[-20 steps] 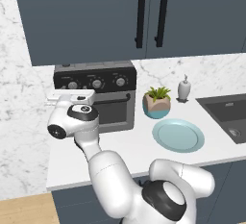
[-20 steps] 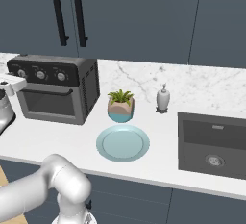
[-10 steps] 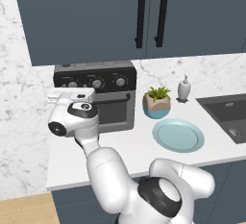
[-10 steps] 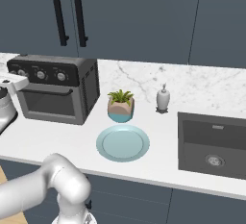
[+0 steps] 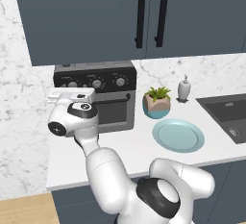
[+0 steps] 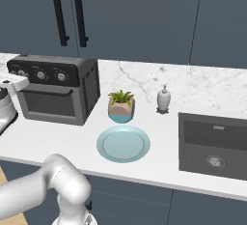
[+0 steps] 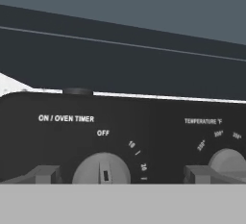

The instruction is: Pick up the kebab skewer and baguette bread, and place them inside the toaster oven. Close the toaster oven door and start by setting the timer.

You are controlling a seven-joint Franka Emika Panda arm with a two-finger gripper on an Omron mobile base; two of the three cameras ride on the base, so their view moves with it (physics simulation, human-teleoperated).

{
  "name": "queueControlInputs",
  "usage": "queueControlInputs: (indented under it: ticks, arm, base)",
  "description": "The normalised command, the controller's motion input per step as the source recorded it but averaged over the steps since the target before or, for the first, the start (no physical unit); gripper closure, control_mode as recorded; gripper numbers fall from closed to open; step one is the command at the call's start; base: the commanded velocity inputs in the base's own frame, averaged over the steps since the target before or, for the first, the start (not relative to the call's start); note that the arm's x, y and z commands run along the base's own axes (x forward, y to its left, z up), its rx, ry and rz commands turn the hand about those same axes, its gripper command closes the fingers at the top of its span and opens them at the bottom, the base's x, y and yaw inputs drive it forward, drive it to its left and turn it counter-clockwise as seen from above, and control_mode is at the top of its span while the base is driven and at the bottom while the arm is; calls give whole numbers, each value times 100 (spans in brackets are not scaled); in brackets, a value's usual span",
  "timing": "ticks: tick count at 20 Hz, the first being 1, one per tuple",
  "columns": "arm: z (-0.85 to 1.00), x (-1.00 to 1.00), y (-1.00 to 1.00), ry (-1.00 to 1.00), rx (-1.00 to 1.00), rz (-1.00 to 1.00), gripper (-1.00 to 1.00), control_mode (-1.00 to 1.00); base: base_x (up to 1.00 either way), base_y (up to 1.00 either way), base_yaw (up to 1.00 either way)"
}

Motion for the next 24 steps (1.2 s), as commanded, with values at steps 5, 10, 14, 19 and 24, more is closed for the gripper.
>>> queueControlInputs:
  ticks: [5, 10, 14, 19, 24]
  arm:
    - [0, 0, 0, 0, 0, 0, -100, -100]
    - [0, 0, 0, 0, 0, 0, -100, -100]
    - [0, 0, 0, 0, 0, 0, -100, -100]
    - [0, 0, 0, 0, 0, 0, -100, -100]
    - [0, 0, 5, 0, 0, 0, -100, -100]
  base:
    - [0, 0, 0]
    - [0, 0, 0]
    - [0, 0, 0]
    - [0, 0, 0]
    - [0, 0, 0]
